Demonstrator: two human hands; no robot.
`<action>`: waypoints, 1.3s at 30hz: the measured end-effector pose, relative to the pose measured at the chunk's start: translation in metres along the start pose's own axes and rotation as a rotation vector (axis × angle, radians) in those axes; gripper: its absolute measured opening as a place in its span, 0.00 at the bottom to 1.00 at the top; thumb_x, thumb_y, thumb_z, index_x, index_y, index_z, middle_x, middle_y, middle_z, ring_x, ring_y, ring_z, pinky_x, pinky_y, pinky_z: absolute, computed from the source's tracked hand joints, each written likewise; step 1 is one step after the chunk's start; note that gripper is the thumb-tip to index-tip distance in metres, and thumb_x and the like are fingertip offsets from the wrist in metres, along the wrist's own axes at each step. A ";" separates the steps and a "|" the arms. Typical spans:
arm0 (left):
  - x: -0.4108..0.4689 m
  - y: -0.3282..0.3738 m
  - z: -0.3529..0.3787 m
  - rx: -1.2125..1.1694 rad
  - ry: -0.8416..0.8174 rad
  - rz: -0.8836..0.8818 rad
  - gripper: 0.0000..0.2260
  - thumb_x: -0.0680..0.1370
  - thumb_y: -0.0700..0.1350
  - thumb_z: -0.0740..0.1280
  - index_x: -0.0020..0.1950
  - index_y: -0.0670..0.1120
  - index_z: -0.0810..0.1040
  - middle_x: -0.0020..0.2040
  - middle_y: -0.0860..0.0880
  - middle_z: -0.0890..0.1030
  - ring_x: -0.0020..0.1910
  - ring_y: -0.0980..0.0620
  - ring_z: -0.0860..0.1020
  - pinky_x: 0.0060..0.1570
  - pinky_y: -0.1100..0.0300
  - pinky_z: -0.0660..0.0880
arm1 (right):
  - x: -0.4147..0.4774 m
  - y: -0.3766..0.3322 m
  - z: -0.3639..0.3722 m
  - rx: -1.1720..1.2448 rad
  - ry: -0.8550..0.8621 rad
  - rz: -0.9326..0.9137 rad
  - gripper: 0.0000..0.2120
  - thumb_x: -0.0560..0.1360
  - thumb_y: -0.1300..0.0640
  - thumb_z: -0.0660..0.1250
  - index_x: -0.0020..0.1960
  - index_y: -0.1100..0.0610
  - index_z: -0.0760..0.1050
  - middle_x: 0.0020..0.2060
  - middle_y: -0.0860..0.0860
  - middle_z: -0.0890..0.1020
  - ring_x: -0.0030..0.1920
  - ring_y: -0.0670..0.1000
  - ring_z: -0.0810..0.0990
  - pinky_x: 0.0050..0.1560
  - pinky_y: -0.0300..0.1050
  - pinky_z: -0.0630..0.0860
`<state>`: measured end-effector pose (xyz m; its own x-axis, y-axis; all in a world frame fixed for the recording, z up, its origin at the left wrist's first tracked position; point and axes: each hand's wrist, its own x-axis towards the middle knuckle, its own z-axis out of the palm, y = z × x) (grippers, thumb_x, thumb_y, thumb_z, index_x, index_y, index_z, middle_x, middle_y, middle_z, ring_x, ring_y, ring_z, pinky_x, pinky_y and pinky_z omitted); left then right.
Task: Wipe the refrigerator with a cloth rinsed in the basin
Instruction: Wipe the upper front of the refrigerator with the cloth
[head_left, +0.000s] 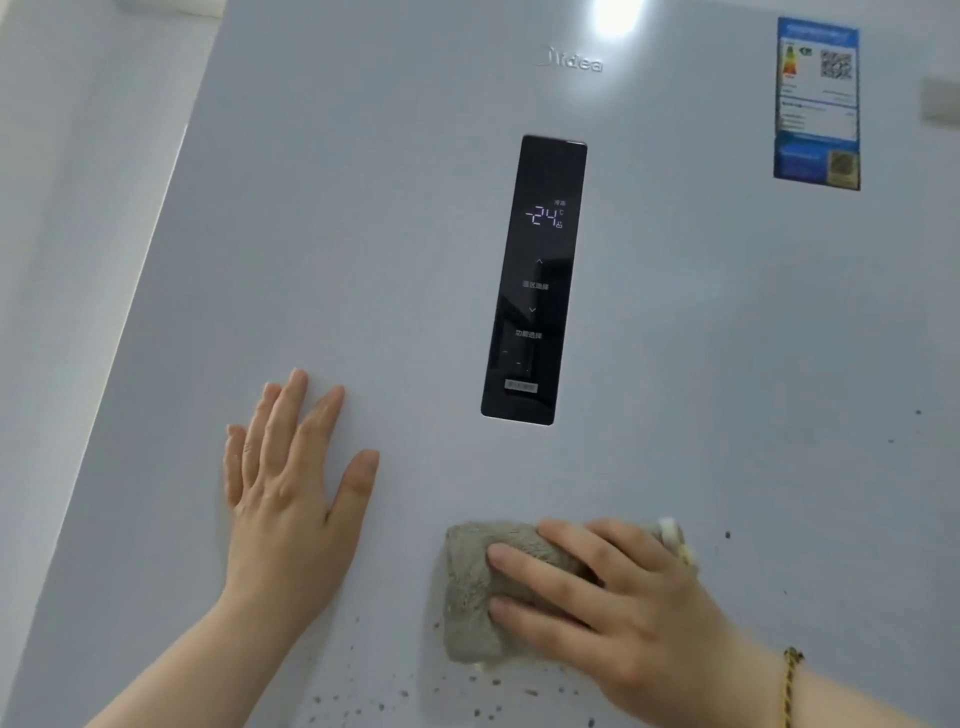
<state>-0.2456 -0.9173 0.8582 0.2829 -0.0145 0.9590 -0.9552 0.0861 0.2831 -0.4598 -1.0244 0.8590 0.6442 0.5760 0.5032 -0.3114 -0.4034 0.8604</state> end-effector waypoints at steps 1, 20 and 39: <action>-0.003 0.003 0.001 0.015 -0.040 0.024 0.31 0.73 0.60 0.50 0.68 0.43 0.68 0.68 0.52 0.58 0.70 0.57 0.50 0.66 0.73 0.33 | -0.006 0.002 -0.002 0.005 -0.018 -0.041 0.14 0.79 0.60 0.53 0.57 0.48 0.72 0.61 0.47 0.76 0.55 0.53 0.75 0.52 0.45 0.70; -0.024 0.034 0.024 0.123 -0.116 0.148 0.27 0.77 0.63 0.42 0.64 0.46 0.65 0.67 0.46 0.62 0.69 0.48 0.54 0.70 0.61 0.38 | -0.053 0.023 -0.022 -0.152 0.071 0.241 0.15 0.78 0.60 0.51 0.59 0.50 0.71 0.62 0.49 0.73 0.53 0.54 0.73 0.49 0.47 0.67; -0.043 0.094 0.065 0.120 -0.163 0.529 0.21 0.80 0.55 0.44 0.64 0.47 0.66 0.66 0.47 0.65 0.67 0.48 0.63 0.69 0.52 0.50 | -0.096 0.075 -0.048 -0.222 0.002 0.143 0.14 0.77 0.60 0.55 0.60 0.51 0.71 0.63 0.50 0.73 0.54 0.54 0.73 0.51 0.47 0.67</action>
<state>-0.3528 -0.9733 0.8446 -0.2448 -0.1548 0.9571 -0.9692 0.0102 -0.2462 -0.5788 -1.0757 0.8792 0.5814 0.5255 0.6211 -0.5451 -0.3151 0.7769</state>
